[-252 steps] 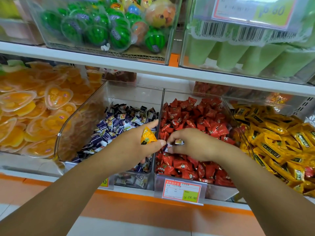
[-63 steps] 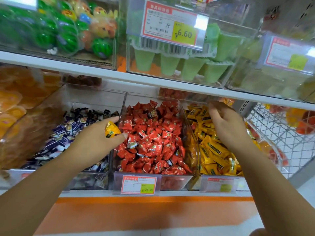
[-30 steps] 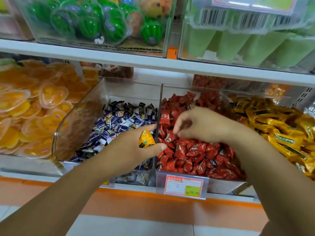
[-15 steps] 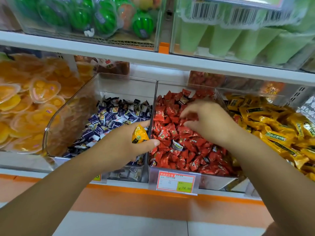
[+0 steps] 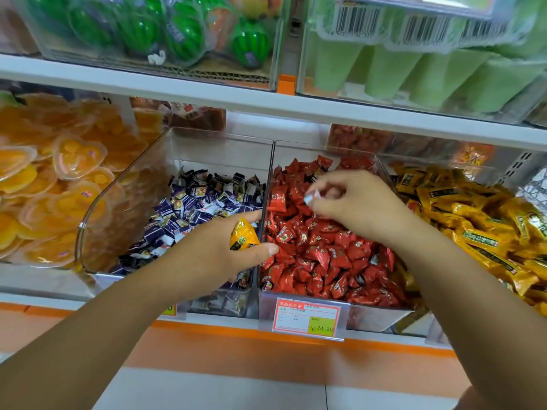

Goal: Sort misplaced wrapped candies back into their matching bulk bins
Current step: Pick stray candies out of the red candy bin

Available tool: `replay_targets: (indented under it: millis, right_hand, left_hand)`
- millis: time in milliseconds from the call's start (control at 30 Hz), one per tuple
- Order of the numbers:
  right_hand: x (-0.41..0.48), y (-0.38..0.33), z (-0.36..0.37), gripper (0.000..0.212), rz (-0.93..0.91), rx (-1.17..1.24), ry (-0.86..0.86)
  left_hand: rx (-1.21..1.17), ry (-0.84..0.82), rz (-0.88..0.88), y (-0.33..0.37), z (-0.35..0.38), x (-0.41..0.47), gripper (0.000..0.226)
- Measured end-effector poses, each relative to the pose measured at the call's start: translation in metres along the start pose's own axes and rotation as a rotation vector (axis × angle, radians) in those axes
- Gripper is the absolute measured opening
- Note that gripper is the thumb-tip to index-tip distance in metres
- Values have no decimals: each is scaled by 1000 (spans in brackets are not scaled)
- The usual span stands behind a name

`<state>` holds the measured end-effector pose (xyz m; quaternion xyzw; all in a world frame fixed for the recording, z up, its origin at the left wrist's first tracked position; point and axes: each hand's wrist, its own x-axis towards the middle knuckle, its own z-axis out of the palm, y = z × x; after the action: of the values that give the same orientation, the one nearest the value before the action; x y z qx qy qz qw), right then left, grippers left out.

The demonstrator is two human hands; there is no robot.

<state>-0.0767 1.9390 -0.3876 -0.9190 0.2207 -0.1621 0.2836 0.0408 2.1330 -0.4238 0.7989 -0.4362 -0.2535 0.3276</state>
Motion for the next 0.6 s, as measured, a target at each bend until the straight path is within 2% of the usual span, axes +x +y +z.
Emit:
replay_targets:
  millis: [67, 100, 167, 233, 300, 400, 467, 600]
  right_hand:
    - [6, -14, 2, 12, -34, 164, 137]
    - [8, -22, 5, 16, -63, 213, 128]
    - [11, -32, 12, 28, -97, 216, -20]
    - [10, -33, 7, 33, -82, 96, -169]
    - [3, -26, -14, 18, -33, -152, -292]
    - [-12, -11, -37, 14, 176, -485, -585]
    - [-21, -6, -34, 27, 253, -613, -745]
    - [-28, -3, -18, 65, 172, -739, -887]
  left_hand:
    - [-16, 3, -3, 0, 1, 0, 80]
    - [-24, 5, -5, 0, 1, 0, 79]
    - [-39, 6, -11, 1, 1, -2, 82]
    - [-36, 2, -14, 2, 1, -2, 83]
    - [-21, 1, -10, 2, 2, -1, 79]
    - [-13, 7, -8, 1, 2, -1, 76]
    - [-14, 7, -8, 1, 1, 0, 81]
    - [-21, 15, -13, -1, 2, 0, 83]
